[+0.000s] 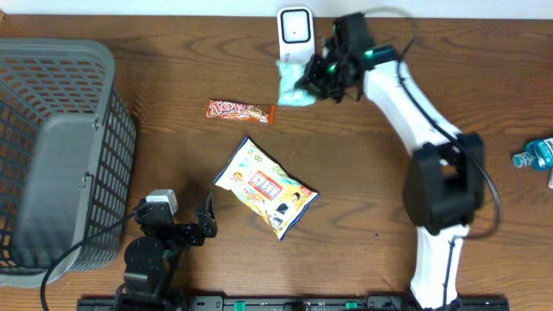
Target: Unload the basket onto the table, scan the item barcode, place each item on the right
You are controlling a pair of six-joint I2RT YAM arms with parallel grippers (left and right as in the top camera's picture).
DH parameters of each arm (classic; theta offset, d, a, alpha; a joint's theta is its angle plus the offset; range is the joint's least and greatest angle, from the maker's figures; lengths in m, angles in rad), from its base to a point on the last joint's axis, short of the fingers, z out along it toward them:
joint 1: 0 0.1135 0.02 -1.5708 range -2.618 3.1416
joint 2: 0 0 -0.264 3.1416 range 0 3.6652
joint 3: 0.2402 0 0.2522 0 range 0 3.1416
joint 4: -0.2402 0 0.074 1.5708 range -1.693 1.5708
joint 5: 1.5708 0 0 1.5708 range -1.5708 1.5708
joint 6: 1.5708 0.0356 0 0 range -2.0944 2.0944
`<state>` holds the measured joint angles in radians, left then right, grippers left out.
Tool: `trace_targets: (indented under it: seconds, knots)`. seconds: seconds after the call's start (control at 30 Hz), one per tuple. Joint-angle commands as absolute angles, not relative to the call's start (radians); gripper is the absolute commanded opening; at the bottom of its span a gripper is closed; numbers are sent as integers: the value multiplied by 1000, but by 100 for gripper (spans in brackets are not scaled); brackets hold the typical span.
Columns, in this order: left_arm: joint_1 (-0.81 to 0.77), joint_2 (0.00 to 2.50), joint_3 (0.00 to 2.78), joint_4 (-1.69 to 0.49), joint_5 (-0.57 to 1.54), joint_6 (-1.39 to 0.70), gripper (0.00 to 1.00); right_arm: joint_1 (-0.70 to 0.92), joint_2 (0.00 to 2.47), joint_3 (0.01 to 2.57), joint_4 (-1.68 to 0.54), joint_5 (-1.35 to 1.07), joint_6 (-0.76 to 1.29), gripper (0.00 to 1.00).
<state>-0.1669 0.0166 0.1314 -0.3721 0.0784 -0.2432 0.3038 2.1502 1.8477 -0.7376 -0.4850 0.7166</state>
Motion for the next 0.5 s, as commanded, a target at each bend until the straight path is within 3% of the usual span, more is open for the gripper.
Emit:
trace_targets:
  seconds: [0.0,0.23,0.37,0.47]
  knots:
    - [-171,12,116,-389,73,-253,98,312,2143,1856,-782,-284,480,4]
    - [-171,12,116,-389,73,-253,98,324,2266,1847,-853,-198,443,22]
    - [-171,12,116,-389,73,-253,98,331,2285,1848,-853,-192,426,41]
    - [-171,12,116,-389,74,-253,98,328,2238,1873,-888,-191,402,44]
